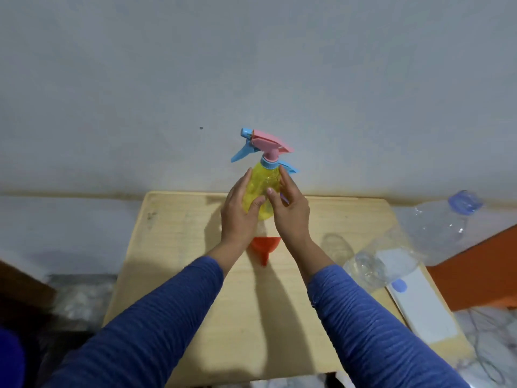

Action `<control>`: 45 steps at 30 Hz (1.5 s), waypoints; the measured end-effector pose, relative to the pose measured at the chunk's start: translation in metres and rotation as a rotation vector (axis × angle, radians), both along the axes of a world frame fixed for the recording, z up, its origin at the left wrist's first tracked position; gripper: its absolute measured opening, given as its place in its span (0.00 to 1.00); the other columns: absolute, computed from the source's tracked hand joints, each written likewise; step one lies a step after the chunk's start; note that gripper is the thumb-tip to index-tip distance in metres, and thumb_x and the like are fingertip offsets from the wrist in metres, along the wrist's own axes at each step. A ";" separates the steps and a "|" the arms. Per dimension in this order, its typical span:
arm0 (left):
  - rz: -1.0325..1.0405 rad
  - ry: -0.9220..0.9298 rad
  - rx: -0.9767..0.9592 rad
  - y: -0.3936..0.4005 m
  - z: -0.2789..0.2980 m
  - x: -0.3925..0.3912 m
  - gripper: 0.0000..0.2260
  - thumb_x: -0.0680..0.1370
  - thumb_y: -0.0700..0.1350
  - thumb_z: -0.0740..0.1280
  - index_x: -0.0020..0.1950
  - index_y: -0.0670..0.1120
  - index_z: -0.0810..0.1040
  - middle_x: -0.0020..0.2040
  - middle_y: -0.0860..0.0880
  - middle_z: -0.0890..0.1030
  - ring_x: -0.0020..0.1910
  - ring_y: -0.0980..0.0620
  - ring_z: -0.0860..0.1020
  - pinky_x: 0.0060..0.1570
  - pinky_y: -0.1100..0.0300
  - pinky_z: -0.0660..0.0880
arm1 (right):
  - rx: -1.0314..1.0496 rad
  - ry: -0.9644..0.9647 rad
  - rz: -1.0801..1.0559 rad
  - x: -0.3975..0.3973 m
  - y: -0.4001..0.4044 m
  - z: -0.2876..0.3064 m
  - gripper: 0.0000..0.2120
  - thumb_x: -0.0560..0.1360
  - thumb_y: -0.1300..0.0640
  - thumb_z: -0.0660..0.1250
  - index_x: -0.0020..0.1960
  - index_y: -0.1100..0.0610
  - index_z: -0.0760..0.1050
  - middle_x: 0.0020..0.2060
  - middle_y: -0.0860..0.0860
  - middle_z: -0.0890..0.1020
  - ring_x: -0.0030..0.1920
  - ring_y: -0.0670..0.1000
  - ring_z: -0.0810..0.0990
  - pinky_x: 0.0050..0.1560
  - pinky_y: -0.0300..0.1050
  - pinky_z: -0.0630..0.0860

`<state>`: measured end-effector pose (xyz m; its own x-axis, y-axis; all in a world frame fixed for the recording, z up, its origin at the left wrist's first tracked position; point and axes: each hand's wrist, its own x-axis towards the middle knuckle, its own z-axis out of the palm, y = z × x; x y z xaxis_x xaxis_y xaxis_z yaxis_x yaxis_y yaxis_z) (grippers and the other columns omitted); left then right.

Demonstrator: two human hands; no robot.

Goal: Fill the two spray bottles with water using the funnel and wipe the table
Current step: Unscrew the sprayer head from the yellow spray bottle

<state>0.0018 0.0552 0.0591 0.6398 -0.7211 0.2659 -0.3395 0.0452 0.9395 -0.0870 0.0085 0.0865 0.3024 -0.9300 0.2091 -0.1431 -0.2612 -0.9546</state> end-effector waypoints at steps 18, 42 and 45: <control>0.110 -0.064 0.162 0.111 -0.077 -0.179 0.34 0.72 0.41 0.71 0.74 0.52 0.60 0.70 0.49 0.69 0.68 0.51 0.69 0.65 0.54 0.68 | 0.109 0.041 0.158 -0.173 0.090 -0.079 0.23 0.74 0.61 0.68 0.66 0.48 0.71 0.60 0.43 0.78 0.59 0.47 0.77 0.57 0.34 0.74; 0.240 -0.151 0.056 0.113 -0.106 -0.185 0.31 0.70 0.49 0.67 0.71 0.42 0.66 0.65 0.54 0.68 0.63 0.63 0.66 0.62 0.66 0.66 | -0.328 -0.015 0.143 -0.148 0.086 -0.065 0.14 0.67 0.63 0.74 0.50 0.56 0.74 0.45 0.48 0.76 0.46 0.50 0.77 0.47 0.41 0.73; 0.228 -0.160 0.046 0.111 -0.105 -0.182 0.31 0.69 0.51 0.65 0.71 0.44 0.65 0.67 0.54 0.68 0.65 0.60 0.68 0.63 0.63 0.68 | -0.373 -0.007 0.151 -0.146 0.082 -0.064 0.15 0.68 0.65 0.73 0.49 0.52 0.72 0.43 0.48 0.75 0.44 0.49 0.76 0.44 0.37 0.72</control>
